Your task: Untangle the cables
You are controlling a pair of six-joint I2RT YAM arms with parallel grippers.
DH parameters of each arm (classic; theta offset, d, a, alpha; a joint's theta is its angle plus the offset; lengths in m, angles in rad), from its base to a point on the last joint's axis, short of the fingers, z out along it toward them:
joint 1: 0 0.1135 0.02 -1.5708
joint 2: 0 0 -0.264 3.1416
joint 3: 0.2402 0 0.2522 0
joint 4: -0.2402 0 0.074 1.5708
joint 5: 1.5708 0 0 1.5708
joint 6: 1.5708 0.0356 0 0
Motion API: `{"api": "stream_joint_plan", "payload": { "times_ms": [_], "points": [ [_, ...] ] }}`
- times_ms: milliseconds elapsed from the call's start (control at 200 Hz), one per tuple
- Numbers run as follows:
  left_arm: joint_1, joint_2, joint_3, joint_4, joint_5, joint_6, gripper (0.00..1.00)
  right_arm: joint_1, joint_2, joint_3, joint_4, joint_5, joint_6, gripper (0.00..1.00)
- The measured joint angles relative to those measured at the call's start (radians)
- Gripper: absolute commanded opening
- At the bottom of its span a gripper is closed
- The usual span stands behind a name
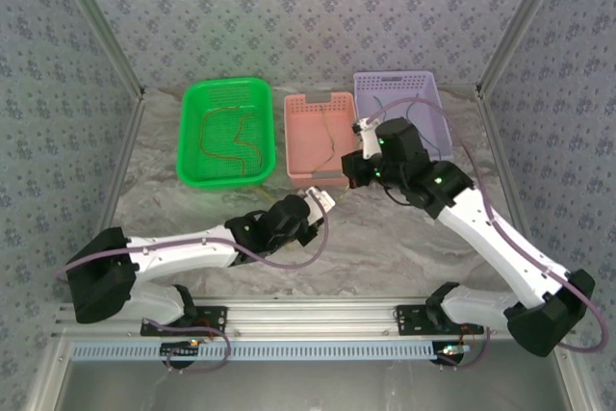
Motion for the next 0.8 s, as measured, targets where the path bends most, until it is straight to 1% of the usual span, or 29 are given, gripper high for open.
{"api": "stream_joint_plan", "payload": {
  "times_ms": [140, 235, 325, 540, 580, 615, 680, 700, 804],
  "points": [
    [0.037, -0.052, -0.091, 0.014, -0.028, -0.038, 0.27, -0.071, -0.067, 0.018, -0.043, -0.009, -0.003, 0.0],
    [0.054, -0.104, -0.152, 0.01, -0.047, -0.069, 0.32, -0.118, -0.107, 0.024, -0.067, -0.009, -0.01, 0.0],
    [0.068, -0.149, -0.197, 0.004, -0.068, -0.099, 0.33, -0.151, -0.13, 0.035, -0.092, -0.002, -0.018, 0.0],
    [0.111, -0.23, -0.266, -0.015, -0.101, -0.166, 0.33, -0.171, -0.155, 0.069, -0.146, 0.047, -0.04, 0.0],
    [0.118, -0.244, -0.273, -0.025, -0.105, -0.178, 0.34, -0.174, -0.161, 0.069, -0.154, 0.057, -0.04, 0.0],
    [0.123, -0.256, -0.276, -0.031, -0.106, -0.188, 0.39, -0.177, -0.167, 0.069, -0.159, 0.067, -0.039, 0.0],
    [0.125, -0.278, -0.277, -0.042, -0.104, -0.216, 0.59, -0.182, -0.175, 0.069, -0.159, 0.084, -0.034, 0.0],
    [0.125, -0.287, -0.277, -0.047, -0.104, -0.227, 0.63, -0.183, -0.176, 0.069, -0.158, 0.091, -0.029, 0.0],
    [0.125, -0.359, -0.275, -0.086, -0.102, -0.304, 0.76, -0.183, -0.173, 0.069, -0.141, 0.128, 0.012, 0.0]
  ]
}}
